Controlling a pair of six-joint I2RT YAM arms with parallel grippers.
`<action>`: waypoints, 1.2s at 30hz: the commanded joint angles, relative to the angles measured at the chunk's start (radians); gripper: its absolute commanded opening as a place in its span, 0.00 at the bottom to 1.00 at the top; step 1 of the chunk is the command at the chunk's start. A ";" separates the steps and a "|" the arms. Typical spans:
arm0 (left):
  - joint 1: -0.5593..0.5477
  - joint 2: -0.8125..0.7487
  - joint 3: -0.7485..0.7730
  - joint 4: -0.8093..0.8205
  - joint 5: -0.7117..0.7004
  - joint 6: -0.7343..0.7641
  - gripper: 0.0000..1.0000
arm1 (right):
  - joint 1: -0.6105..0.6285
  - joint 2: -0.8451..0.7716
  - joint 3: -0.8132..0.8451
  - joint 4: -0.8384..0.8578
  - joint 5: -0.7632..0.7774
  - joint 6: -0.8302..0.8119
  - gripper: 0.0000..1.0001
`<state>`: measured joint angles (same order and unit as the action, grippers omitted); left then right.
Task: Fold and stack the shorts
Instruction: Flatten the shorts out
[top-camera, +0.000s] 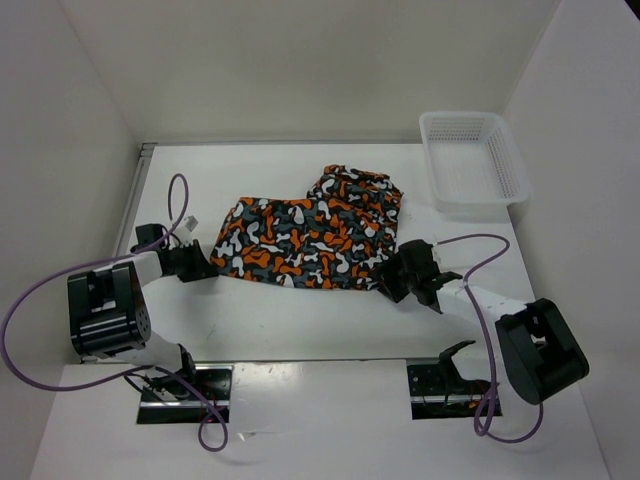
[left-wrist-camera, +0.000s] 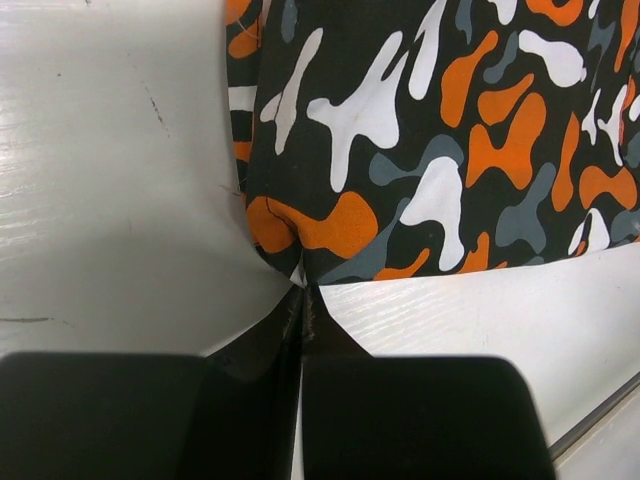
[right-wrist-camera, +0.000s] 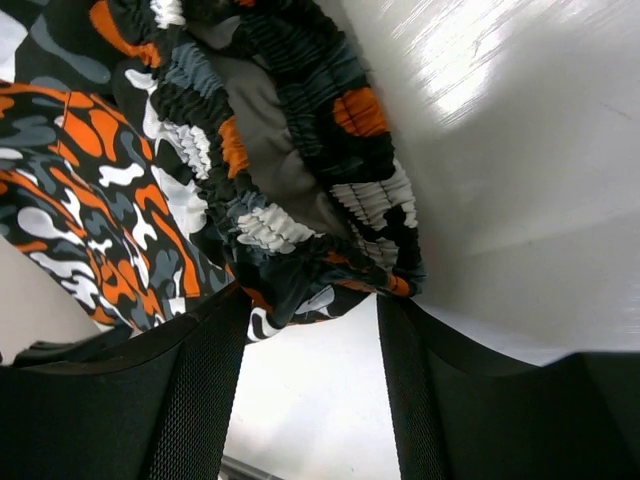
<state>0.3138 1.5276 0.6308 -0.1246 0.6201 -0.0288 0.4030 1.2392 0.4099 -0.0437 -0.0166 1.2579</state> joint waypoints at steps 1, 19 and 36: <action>0.001 -0.026 0.026 -0.043 -0.028 0.029 0.00 | -0.004 0.022 0.009 -0.013 0.098 0.018 0.59; 0.001 -0.047 0.044 -0.072 -0.037 0.029 0.00 | -0.013 -0.362 -0.036 -0.260 0.228 0.176 0.59; 0.001 -0.066 0.063 -0.083 -0.037 0.029 0.00 | -0.013 0.024 0.069 -0.137 0.129 0.141 0.51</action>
<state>0.3138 1.4994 0.6613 -0.2039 0.5777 -0.0257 0.3943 1.2034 0.4385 -0.2176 0.1120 1.4021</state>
